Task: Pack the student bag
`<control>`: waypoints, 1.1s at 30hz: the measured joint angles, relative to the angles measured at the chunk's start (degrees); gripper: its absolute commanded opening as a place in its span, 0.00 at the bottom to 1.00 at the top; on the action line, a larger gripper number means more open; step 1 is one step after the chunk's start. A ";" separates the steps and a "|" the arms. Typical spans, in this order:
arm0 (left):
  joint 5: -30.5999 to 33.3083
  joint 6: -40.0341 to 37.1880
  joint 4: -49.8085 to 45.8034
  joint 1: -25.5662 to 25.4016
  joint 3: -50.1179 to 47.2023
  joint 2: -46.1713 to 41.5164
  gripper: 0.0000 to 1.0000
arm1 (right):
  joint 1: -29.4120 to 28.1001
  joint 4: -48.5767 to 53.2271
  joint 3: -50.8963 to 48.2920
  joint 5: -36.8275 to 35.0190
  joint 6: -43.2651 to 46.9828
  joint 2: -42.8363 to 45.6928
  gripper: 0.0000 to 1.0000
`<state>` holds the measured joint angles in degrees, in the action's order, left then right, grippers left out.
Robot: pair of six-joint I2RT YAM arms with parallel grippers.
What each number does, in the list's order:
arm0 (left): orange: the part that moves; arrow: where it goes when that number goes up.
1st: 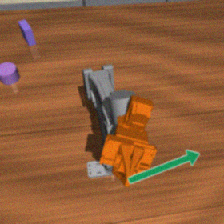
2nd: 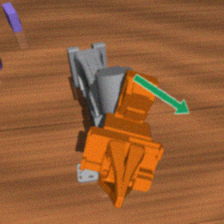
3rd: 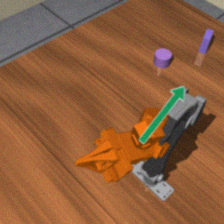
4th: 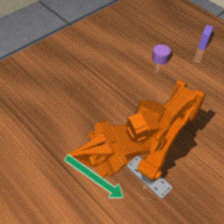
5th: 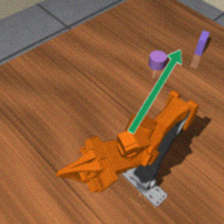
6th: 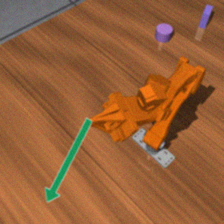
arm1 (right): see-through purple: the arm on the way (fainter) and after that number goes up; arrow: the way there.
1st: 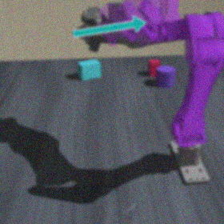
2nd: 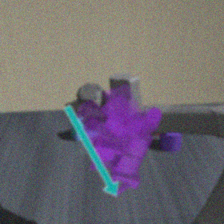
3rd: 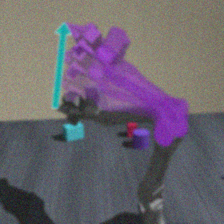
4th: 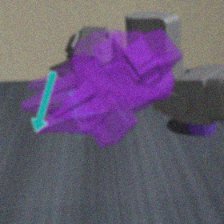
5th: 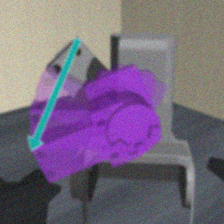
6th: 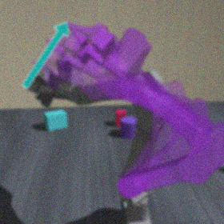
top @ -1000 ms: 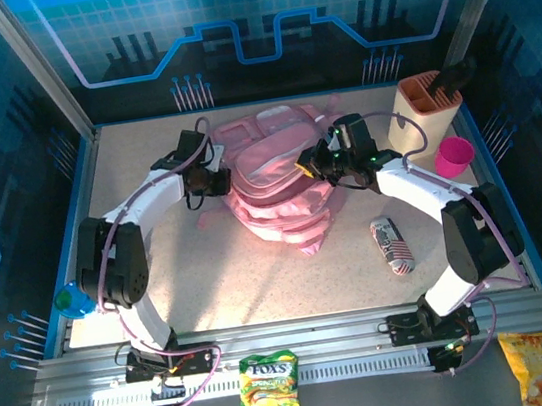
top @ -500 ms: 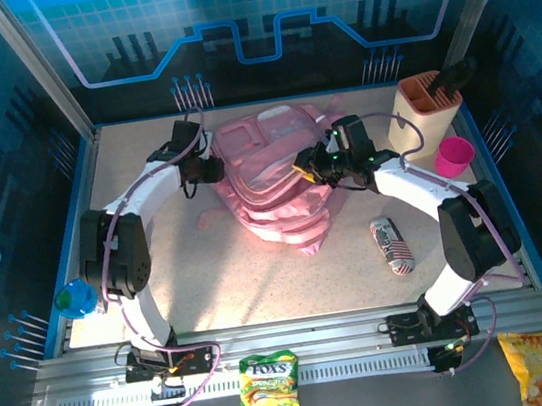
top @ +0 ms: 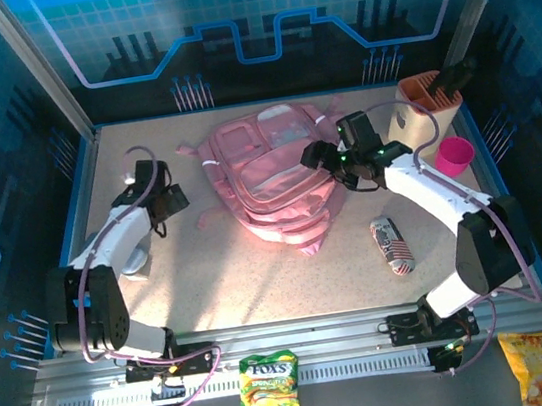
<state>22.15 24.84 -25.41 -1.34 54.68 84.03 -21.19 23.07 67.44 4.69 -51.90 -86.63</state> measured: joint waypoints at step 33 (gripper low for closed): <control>-3.65 12.33 -7.34 10.73 0.76 9.79 0.96 | 0.26 3.69 1.88 -5.20 5.44 1.57 0.99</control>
<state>18.50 37.17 -32.75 9.39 55.44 93.82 -20.93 26.76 69.32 -0.51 -46.46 -85.06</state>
